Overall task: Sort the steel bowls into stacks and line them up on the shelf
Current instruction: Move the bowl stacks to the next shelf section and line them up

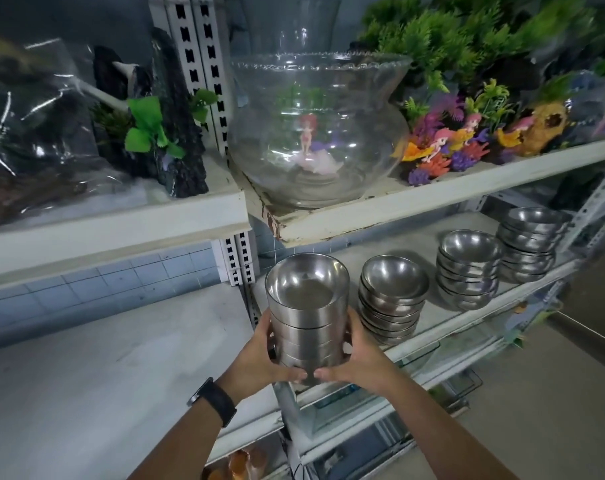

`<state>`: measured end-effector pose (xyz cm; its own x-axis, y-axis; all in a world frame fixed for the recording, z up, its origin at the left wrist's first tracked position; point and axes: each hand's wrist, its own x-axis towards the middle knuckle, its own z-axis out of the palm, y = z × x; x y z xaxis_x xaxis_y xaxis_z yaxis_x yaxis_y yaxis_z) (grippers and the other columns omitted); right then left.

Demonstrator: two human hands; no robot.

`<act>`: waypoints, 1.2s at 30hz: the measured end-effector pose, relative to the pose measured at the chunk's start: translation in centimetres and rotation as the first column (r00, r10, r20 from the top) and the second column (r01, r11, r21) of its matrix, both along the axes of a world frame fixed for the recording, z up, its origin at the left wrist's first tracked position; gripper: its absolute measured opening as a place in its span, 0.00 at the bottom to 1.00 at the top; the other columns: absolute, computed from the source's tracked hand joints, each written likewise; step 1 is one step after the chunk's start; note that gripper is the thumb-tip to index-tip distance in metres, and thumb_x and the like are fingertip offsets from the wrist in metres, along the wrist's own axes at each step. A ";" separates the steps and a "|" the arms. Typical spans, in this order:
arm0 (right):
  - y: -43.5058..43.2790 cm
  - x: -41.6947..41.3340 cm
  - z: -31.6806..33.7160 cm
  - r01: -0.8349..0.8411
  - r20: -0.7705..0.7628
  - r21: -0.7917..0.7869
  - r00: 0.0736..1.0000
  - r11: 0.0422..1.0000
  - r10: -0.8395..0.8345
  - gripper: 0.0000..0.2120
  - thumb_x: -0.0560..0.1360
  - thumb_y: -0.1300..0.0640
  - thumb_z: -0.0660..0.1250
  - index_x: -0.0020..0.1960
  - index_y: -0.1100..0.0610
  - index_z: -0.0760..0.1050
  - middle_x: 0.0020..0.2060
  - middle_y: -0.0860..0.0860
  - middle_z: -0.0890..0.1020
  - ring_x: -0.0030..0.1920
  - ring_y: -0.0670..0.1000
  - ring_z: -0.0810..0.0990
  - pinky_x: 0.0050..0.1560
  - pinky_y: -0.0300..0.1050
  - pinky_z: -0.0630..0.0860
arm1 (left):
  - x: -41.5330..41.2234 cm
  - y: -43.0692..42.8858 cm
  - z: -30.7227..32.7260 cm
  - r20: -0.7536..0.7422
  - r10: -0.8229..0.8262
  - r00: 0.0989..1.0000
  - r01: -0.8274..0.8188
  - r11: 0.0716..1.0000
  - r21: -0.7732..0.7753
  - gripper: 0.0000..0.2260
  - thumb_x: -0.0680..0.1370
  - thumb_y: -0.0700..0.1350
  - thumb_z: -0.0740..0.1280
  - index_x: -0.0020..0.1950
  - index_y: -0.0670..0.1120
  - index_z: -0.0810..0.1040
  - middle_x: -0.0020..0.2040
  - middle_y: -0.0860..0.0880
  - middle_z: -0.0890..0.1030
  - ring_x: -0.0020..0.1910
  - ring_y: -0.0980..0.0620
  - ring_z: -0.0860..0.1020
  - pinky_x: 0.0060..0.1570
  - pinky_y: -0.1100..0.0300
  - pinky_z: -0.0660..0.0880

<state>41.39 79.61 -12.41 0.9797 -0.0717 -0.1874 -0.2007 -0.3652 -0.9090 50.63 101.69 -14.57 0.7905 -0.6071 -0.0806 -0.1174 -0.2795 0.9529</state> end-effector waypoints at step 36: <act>38.0 4.3 0.4 -0.614 0.109 -0.016 0.784 0.789 0.612 0.60 0.60 0.53 0.86 0.78 0.43 0.49 0.68 0.40 0.69 0.67 0.36 0.71 0.61 0.32 0.74 | -12.0 38.9 1.8 0.164 0.635 0.755 -0.645 0.764 0.014 0.51 0.60 0.44 0.86 0.76 0.54 0.60 0.65 0.57 0.79 0.62 0.54 0.80 0.59 0.47 0.80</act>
